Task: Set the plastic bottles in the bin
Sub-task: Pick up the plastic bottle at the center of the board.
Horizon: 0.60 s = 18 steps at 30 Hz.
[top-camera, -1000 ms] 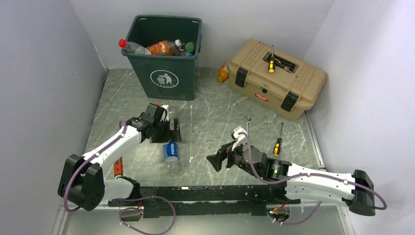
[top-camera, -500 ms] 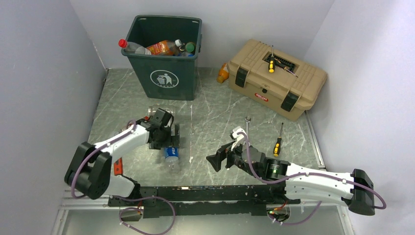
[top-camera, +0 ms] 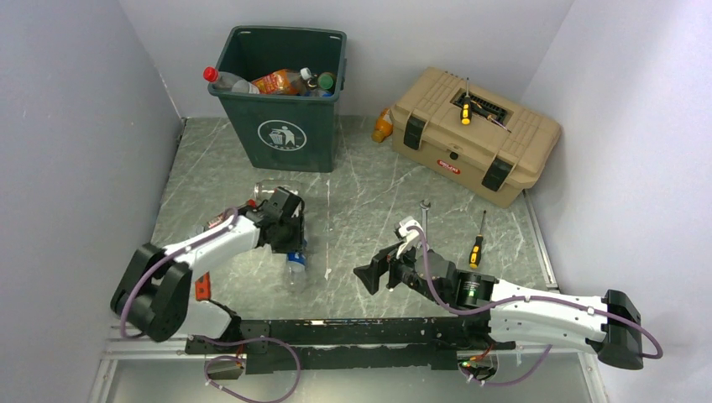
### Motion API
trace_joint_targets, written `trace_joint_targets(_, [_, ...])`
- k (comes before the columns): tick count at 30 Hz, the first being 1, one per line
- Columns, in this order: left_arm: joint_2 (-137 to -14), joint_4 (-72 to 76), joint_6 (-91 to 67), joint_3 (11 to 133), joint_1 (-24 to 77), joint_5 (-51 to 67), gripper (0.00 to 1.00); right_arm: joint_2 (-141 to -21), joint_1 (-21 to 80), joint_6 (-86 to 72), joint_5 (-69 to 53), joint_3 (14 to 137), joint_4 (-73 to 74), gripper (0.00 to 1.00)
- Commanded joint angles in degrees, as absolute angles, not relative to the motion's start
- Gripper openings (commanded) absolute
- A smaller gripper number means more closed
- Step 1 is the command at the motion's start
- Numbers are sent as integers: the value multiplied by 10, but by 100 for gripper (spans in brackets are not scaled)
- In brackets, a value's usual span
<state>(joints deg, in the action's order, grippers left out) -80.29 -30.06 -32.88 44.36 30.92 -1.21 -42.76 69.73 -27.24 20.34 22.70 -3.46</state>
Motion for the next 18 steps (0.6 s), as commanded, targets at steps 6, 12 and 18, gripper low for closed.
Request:
trace_joint_targets(6, [-578,-90,-321,445,321,183,27,-462,608,-325,-27,297,-137,100])
trace_joint_targets(12, [-577,181,-412,406,321,296,24,-488,570,-323,-143,329,-233,100])
trace_joint_targets(18, [-624,414,-503,385,322,335,24,-511,570,-324,-125,346,-290,100])
